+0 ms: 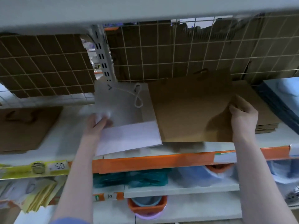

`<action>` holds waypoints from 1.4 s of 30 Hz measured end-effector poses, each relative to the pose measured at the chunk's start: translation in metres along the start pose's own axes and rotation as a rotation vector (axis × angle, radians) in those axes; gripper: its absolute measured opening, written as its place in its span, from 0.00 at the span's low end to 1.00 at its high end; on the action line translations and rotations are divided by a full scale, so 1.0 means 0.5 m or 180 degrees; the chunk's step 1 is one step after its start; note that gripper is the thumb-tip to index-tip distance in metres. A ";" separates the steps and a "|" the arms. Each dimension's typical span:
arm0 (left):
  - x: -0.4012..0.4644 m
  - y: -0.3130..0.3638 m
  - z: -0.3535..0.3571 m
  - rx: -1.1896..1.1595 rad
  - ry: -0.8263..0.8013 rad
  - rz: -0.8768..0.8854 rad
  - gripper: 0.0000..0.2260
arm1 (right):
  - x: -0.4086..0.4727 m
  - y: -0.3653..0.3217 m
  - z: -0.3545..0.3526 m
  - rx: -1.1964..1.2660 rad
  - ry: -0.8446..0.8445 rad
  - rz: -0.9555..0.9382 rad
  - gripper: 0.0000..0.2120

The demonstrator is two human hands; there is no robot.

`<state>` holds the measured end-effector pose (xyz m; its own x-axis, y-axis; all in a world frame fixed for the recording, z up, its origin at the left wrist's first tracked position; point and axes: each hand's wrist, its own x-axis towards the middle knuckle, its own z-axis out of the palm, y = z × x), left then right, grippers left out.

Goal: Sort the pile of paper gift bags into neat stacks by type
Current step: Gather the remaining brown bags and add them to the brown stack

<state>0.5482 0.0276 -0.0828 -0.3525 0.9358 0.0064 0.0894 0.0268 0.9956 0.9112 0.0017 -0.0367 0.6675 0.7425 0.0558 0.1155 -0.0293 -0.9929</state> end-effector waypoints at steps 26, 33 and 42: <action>0.037 -0.011 0.003 0.0551 -0.0108 0.0000 0.06 | 0.113 0.041 -0.059 -0.0109 0.0453 0.0416 0.20; 0.042 0.006 0.058 0.1311 -0.0089 0.0288 0.16 | 0.126 0.043 -0.051 -0.0119 0.0306 0.0485 0.20; 0.053 -0.022 0.107 0.2072 0.0299 0.0247 0.26 | 0.132 0.059 -0.038 -0.0169 0.0158 0.0482 0.20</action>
<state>0.5876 0.0710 -0.0988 -0.3994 0.9097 0.1134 0.6524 0.1950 0.7324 0.9726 0.0373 -0.0603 0.7156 0.6930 -0.0877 0.0486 -0.1747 -0.9834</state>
